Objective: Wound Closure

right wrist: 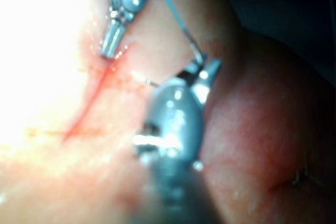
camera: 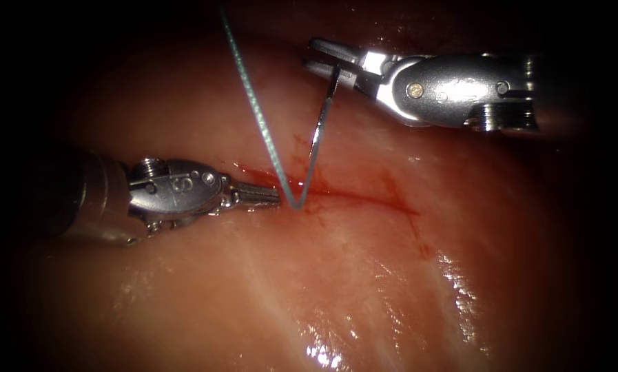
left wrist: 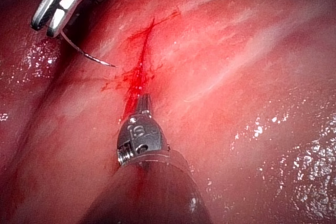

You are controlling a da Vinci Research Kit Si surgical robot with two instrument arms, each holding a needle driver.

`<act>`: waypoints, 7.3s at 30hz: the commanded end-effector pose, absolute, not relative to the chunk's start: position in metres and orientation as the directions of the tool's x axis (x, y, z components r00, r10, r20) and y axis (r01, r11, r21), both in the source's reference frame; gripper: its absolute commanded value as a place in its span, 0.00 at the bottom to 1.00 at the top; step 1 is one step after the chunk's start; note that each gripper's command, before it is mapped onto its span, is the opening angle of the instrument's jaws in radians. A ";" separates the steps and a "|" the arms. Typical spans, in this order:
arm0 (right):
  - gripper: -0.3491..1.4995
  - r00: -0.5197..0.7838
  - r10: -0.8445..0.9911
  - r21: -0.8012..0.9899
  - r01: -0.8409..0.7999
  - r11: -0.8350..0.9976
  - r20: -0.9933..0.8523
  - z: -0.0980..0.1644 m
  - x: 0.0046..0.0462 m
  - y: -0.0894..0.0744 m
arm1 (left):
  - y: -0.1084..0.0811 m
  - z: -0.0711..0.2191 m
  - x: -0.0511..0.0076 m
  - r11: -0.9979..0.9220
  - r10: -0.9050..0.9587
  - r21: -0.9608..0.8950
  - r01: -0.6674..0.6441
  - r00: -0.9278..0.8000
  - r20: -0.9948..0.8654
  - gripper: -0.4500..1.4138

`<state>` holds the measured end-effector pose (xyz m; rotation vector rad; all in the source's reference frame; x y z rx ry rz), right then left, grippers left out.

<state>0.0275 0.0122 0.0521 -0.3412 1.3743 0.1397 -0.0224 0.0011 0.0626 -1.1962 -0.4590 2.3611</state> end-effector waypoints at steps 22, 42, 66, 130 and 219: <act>0.00 0.195 -0.101 -0.156 -0.294 0.943 -0.976 0.053 0.0281 0.013 | 0.001 0.064 -0.0226 -0.844 0.527 -0.482 -0.233 -0.522 -0.671 0.09; 0.00 0.195 -0.101 -0.156 -0.294 0.943 -0.976 0.053 0.0281 0.013 | -0.001 0.066 -0.0219 -0.836 0.534 -0.506 -0.213 -0.528 -0.660 0.11; 0.00 0.251 -0.344 -0.390 -0.167 0.905 -0.905 0.055 0.0334 0.011 | -0.001 0.065 -0.0210 -0.832 0.538 -0.515 -0.207 -0.527 -0.658 0.12; 0.00 0.288 -0.575 -0.598 0.009 0.801 -0.766 0.056 0.0345 0.007 | -0.001 0.066 -0.0205 -0.824 0.549 -0.527 -0.209 -0.524 -0.651 0.11; 0.00 0.174 -0.147 -0.182 -0.205 0.962 -0.974 0.058 0.0314 0.008 | -0.001 0.066 -0.0207 -0.822 0.552 -0.528 -0.211 -0.523 -0.650 0.09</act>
